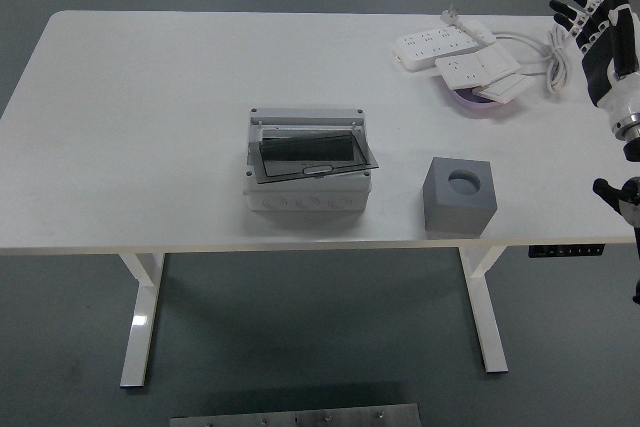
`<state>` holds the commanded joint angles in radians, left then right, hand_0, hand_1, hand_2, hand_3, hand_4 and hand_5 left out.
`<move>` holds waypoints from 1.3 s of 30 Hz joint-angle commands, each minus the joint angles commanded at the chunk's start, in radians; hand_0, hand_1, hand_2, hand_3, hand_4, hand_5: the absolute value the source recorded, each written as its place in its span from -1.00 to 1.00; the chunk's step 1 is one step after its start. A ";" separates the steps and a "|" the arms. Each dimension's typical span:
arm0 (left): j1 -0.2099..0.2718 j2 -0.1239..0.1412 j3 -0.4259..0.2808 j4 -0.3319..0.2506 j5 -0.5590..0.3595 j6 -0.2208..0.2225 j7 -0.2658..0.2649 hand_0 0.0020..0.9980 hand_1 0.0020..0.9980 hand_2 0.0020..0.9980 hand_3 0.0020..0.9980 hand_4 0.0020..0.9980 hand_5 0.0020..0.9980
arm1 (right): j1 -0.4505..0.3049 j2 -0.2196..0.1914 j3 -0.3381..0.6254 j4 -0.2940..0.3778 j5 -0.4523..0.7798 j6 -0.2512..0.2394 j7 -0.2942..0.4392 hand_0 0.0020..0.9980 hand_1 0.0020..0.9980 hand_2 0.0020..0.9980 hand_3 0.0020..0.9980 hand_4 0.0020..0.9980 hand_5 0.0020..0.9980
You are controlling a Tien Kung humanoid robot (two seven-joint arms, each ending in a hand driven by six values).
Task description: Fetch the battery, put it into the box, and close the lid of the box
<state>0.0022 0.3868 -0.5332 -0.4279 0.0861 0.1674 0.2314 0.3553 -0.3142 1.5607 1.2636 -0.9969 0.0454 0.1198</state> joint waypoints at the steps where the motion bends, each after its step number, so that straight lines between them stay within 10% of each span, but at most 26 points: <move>1: 0.000 0.000 0.001 0.000 -0.002 0.000 -0.001 0.31 0.40 0.14 0.15 0.26 -0.82 | 0.000 0.000 0.000 0.000 0.000 0.000 0.000 0.77 0.61 0.63 0.61 0.95 0.64; 39: 0.000 0.000 0.001 0.000 -0.002 0.000 -0.001 0.31 0.40 0.16 0.18 0.36 -0.67 | 0.000 0.000 0.000 0.000 0.000 0.000 0.000 0.76 0.59 0.61 0.56 0.92 0.78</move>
<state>0.0019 0.3870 -0.5322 -0.4278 0.0845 0.1673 0.2306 0.3556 -0.3143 1.5605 1.2635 -0.9971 0.0455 0.1197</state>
